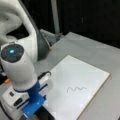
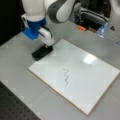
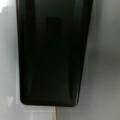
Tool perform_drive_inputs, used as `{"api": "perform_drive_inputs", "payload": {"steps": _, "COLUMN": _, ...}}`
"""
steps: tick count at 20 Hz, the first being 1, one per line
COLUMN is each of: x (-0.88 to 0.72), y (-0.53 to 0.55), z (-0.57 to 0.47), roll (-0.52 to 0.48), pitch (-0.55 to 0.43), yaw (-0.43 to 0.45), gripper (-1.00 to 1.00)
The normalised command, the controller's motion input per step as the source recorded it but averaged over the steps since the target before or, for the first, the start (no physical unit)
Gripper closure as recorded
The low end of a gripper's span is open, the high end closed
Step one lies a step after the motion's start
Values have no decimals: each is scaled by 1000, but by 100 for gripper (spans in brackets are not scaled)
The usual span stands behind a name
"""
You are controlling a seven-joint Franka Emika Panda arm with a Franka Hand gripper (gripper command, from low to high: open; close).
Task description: Erasing curve lines
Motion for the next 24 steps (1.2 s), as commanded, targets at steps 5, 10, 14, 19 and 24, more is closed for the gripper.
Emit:
{"api": "perform_drive_inputs", "payload": {"steps": 5, "x": 90, "y": 53, "z": -163, "roll": 106, "pitch": -117, "yaw": -93, "gripper": -100}}
{"api": "perform_drive_inputs", "payload": {"steps": 10, "x": 52, "y": 22, "z": -157, "roll": 106, "pitch": -112, "yaw": -57, "gripper": -100}}
{"api": "perform_drive_inputs", "payload": {"steps": 14, "x": 19, "y": -35, "z": -137, "roll": 101, "pitch": -114, "yaw": -23, "gripper": -100}}
{"api": "perform_drive_inputs", "payload": {"steps": 19, "x": -39, "y": -74, "z": -161, "roll": 62, "pitch": -104, "yaw": -21, "gripper": -100}}
{"api": "perform_drive_inputs", "payload": {"steps": 24, "x": -86, "y": -55, "z": -141, "roll": 38, "pitch": -106, "yaw": -50, "gripper": -100}}
